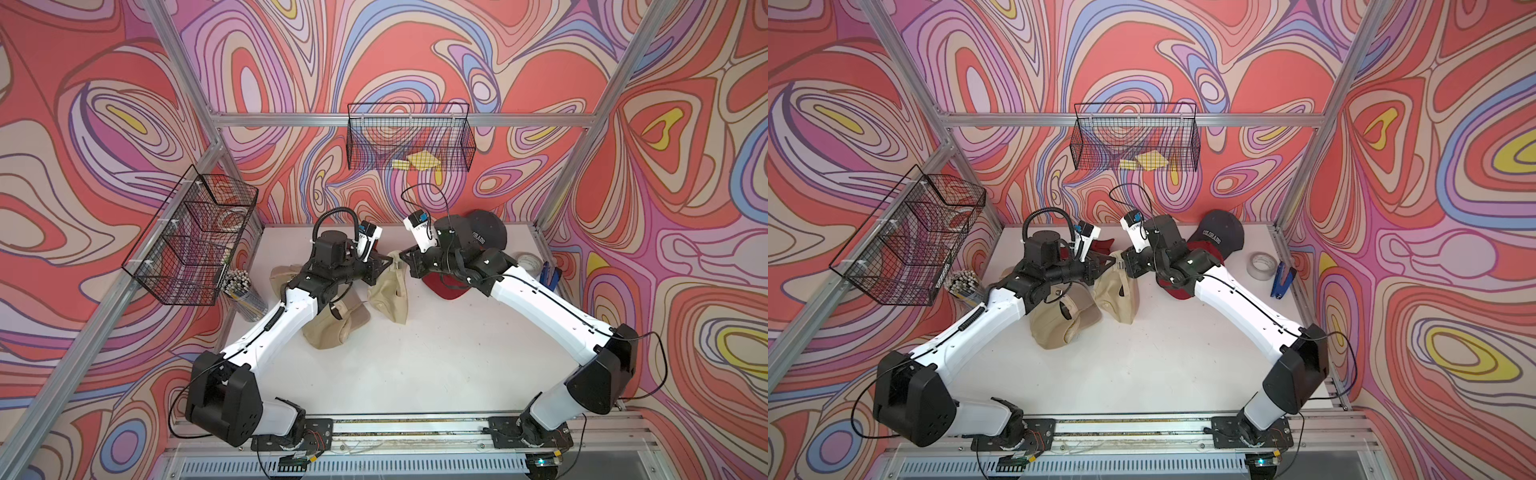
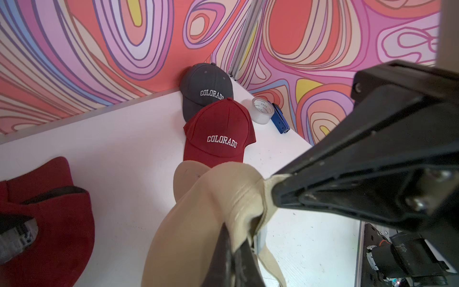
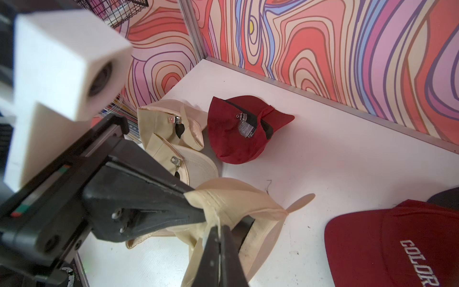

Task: Open the adjustable buckle of the baseball cap
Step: Open the adjustable buckle on the baseball cap.

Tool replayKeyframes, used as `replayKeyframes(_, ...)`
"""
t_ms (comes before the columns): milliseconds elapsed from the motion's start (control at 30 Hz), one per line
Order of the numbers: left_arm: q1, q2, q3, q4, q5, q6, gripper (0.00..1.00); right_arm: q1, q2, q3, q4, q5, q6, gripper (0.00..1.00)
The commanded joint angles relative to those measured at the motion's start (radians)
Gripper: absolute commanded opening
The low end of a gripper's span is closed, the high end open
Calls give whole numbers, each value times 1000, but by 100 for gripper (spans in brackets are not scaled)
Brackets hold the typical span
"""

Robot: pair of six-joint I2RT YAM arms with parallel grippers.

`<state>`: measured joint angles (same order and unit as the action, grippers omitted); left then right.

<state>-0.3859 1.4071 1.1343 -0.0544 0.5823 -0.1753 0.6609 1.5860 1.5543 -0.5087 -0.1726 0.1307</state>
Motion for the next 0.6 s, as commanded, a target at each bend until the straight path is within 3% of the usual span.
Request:
replayKeyframes(0,41,35,39,-59,-69,-85,0,2,-29,22,-25,16,-29,0)
replayKeyframes(100,68,60,40,-47,-46,-141,0,2,-32,28,-35,-15,-54,0)
replayKeyframes(467,81,78,55,-71,-43,-133,0,2,-40,37,-61,-87,-96,0)
replayKeyframes(500,80,78,55,-63,-33,-135,0,2,-40,37,-61,-87,-97,11)
replayKeyframes(533,80,78,53,-53,-16,-137,0,2,-37,36,-60,-87,-92,31)
replayKeyframes(567,81,76,53,-43,-1,-138,0,2,-39,32,-58,-82,-90,43)
